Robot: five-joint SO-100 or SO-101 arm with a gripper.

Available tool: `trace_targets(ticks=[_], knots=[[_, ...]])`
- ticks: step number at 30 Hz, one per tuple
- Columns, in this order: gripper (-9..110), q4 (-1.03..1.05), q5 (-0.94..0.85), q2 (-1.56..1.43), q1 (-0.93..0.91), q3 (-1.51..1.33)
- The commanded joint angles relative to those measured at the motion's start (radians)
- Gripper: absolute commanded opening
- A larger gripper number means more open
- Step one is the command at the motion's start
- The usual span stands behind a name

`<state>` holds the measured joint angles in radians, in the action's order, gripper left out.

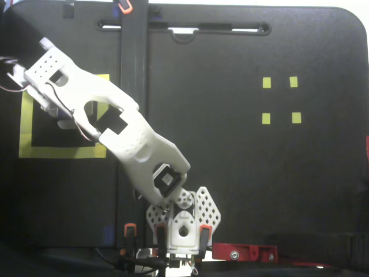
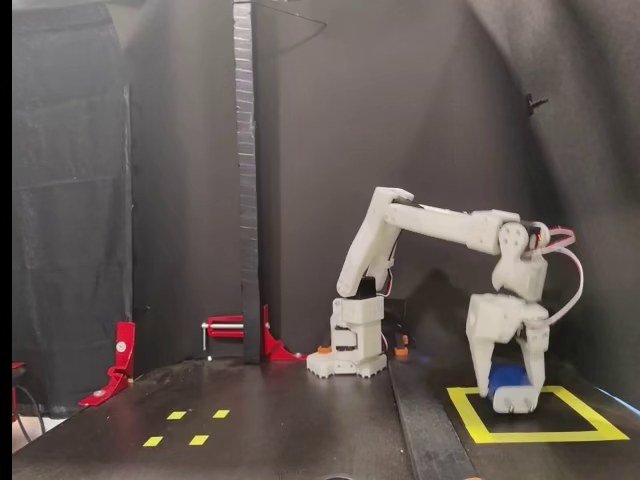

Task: Grasp the block and place it in the designated area.

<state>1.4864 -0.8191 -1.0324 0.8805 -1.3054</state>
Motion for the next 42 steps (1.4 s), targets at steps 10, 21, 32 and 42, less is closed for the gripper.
trace_targets(ticks=[10, 21, 32, 42], knots=[[19, -0.031, -0.014, 0.046, -0.003, 0.003], [19, -0.025, -0.026, 0.032, -0.006, 0.002], [41, -0.005, -0.051, 0.014, -0.014, 0.002], [43, 0.002, -0.061, 0.012, -0.012, 0.003]])
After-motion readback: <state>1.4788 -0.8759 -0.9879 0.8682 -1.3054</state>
